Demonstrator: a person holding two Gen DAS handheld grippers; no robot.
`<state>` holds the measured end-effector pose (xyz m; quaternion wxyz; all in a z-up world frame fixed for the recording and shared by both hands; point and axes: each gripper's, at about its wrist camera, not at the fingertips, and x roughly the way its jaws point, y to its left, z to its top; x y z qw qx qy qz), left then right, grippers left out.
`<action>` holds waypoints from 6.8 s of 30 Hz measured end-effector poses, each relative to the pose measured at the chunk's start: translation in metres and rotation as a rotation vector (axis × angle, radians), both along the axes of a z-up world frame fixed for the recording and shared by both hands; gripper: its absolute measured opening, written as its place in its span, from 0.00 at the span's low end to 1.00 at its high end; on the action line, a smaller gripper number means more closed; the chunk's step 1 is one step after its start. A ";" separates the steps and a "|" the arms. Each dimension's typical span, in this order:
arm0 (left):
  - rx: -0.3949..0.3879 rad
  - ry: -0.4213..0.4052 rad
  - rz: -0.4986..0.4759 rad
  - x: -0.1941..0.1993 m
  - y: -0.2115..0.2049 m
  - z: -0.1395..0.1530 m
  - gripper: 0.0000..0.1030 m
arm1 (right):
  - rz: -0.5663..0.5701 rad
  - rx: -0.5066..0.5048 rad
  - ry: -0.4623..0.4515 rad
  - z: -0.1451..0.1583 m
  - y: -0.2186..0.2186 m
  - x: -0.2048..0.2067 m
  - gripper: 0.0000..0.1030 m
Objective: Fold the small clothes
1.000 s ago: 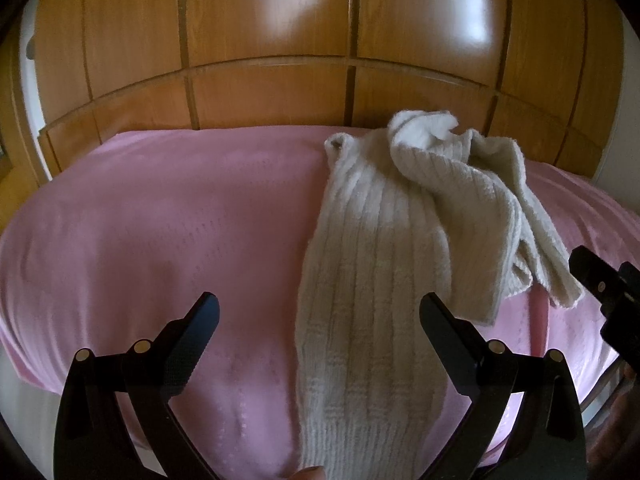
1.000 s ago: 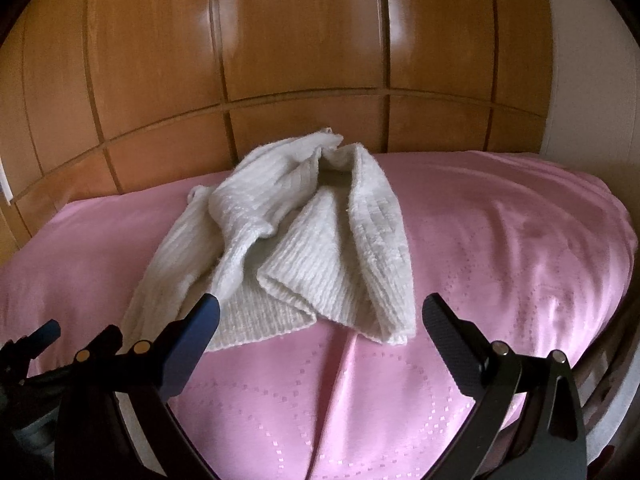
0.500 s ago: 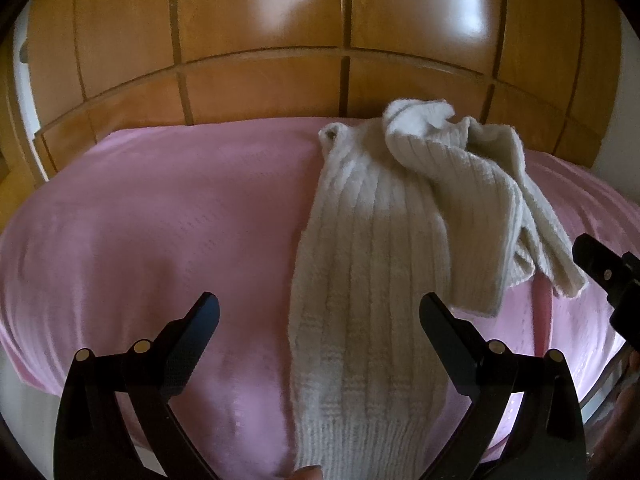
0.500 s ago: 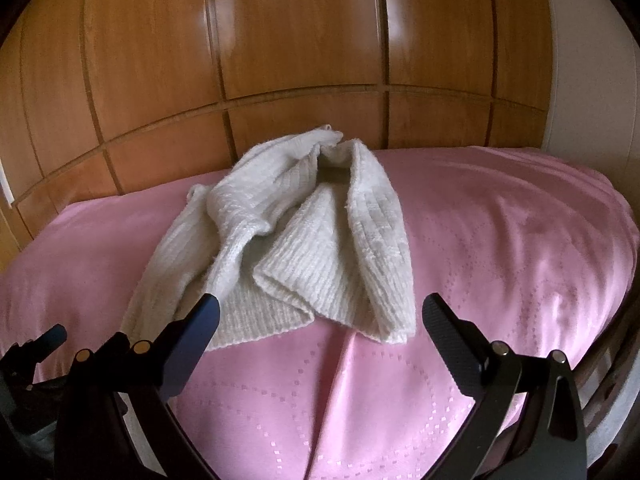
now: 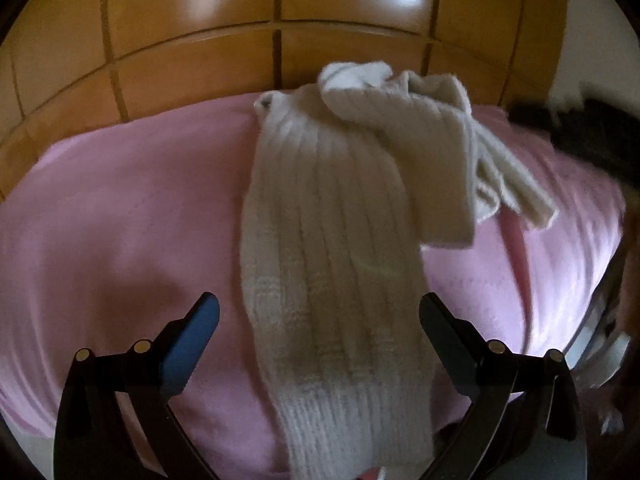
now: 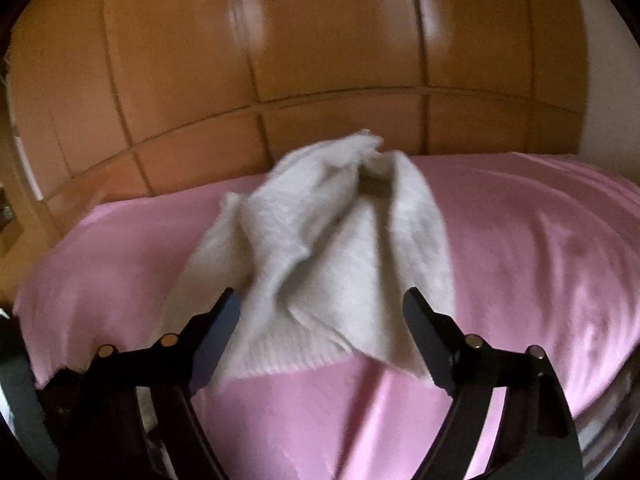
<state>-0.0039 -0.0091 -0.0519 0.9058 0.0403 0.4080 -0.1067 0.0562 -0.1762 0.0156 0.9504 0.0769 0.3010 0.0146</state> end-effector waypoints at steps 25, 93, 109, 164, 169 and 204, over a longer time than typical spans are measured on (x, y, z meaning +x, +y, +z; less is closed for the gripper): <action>-0.303 -0.128 0.308 0.109 0.167 0.063 0.02 | -0.252 -0.127 0.040 0.043 -0.154 0.115 0.12; -0.349 0.086 0.517 0.057 0.187 0.000 0.69 | -0.180 0.110 0.271 -0.042 -0.161 -0.028 0.62; 0.237 -0.042 0.356 0.142 0.223 -0.025 0.64 | 0.052 0.056 0.368 -0.068 -0.050 0.052 0.71; -0.313 0.049 0.966 0.190 0.427 0.096 0.64 | -0.015 0.087 0.201 -0.051 0.025 0.327 0.89; -0.428 0.119 0.694 0.158 0.372 0.055 0.64 | 0.033 0.047 0.263 -0.073 -0.001 0.257 0.90; -0.881 0.166 -0.256 0.013 0.142 0.099 0.05 | 0.122 0.221 0.110 0.028 -0.107 -0.074 0.10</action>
